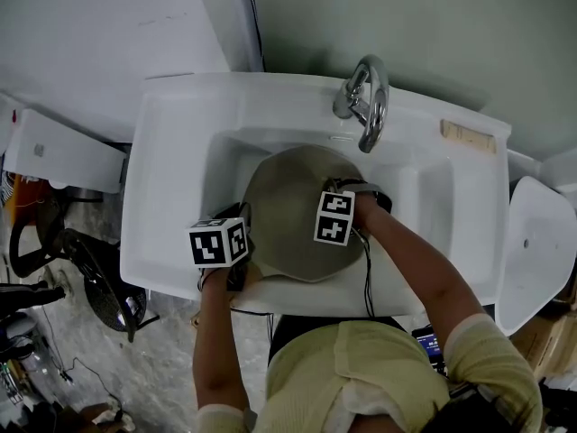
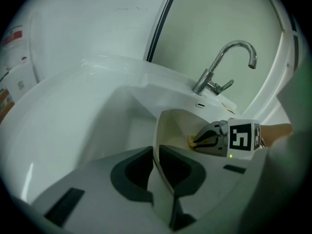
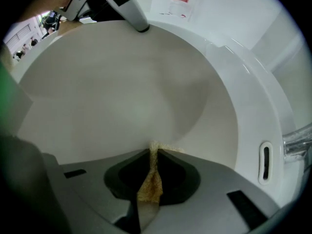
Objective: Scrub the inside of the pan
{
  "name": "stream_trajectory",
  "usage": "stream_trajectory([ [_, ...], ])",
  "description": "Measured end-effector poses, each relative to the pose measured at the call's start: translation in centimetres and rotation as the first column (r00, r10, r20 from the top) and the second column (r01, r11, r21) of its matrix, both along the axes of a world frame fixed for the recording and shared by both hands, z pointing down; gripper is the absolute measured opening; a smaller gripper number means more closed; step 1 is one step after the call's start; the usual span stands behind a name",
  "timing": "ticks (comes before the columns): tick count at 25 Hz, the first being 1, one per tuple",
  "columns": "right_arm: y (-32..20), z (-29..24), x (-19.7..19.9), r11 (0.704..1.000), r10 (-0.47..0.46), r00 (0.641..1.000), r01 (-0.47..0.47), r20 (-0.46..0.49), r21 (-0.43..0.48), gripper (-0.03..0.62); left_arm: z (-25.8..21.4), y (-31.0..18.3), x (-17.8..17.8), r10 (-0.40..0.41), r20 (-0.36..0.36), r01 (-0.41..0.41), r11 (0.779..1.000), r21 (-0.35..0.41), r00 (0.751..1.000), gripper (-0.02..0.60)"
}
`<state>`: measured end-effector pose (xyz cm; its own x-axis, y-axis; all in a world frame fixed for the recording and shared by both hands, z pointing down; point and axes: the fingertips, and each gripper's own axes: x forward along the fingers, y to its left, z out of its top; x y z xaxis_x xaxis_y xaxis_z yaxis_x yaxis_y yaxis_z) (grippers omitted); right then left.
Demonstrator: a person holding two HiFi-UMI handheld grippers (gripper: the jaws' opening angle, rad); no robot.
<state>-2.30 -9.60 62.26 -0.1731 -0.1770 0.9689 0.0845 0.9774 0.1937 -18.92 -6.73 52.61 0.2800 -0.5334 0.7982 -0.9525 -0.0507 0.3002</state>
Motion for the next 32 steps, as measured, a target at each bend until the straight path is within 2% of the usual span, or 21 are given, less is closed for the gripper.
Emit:
stream_trajectory([
  [18, -1.9, -0.5, -4.6, 0.995, 0.042, 0.979, -0.060, 0.201, 0.080, 0.063, -0.1, 0.1, 0.0, -0.002, -0.004, 0.002, 1.000, -0.001, 1.000, 0.091],
  [32, -0.9, -1.7, -8.0, 0.996, 0.083, 0.920, -0.089, 0.383, -0.003, 0.063, -0.1, 0.1, 0.0, -0.003, 0.002, 0.003, 1.000, -0.001, 1.000, 0.091],
])
